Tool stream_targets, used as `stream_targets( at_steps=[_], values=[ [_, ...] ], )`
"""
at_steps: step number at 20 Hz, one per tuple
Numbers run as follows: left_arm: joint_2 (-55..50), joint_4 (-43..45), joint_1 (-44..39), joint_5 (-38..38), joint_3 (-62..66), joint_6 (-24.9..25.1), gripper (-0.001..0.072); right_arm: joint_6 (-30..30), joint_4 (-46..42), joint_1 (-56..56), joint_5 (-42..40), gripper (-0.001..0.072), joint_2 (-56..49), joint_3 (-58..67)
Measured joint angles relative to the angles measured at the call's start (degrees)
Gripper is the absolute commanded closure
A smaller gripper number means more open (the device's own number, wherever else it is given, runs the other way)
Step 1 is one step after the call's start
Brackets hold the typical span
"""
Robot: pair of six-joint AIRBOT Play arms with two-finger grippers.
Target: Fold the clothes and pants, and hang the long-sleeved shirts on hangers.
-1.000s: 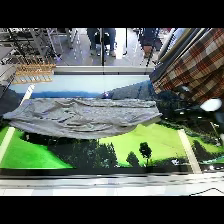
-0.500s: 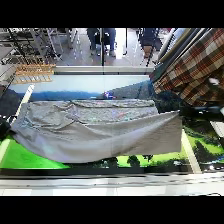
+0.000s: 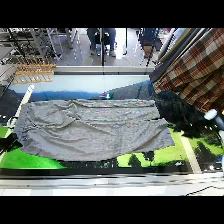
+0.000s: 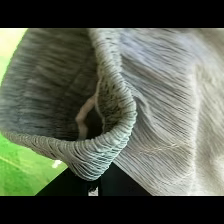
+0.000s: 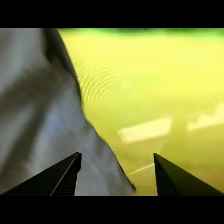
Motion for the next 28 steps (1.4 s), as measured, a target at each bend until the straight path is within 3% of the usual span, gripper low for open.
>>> stream_targets(
  at_steps=[6, 11, 12, 13, 18, 23, 26, 28],
  values=[
    [-0.1, 0.2, 0.9, -1.6, -0.1, 0.0, 0.069, -8.5, 10.4, -11.2, 1.2, 0.0243, 8.8, -18.8],
    [-0.1, 0.2, 1.0, -1.9, -0.1, 0.0, 0.069, -12.8, 22.6, -10.4, -7.8, 0.0252, 7.8, -22.0],
    [-0.1, 0.2, 1.0, -2.0, -0.1, 0.0, 0.069, -13.5, 25.1, -9.5, -9.6, 0.0421, 7.2, -22.0],
    [-0.1, 0.1, 1.0, -2.1, -0.1, 0.0, 0.0691, -14.1, 27.3, -8.4, -11.1, 0.0683, 6.4, -22.0],
    [0.2, -6.3, 1.5, -2.3, 0.7, 0.0, 0.0691, -13.9, 32.6, -4.4, -14.3, 0.0688, 5.0, -19.0],
    [0.6, -22.6, 2.1, -4.7, 12.2, -2.1, 0.0691, -10.9, 33.8, -3.2, -8.9, 0.0687, 8.3, 0.2],
    [1.0, -27.9, 2.5, -7.7, 23.0, -2.5, 0.069, -11.1, 28.7, -3.0, -1.9, 0.0687, 9.9, 14.7],
    [1.6, -24.0, 2.8, -10.1, 26.8, -1.0, 0.0691, -11.3, 21.6, -3.0, 4.7, 0.0687, 10.6, 18.1]
  ],
)
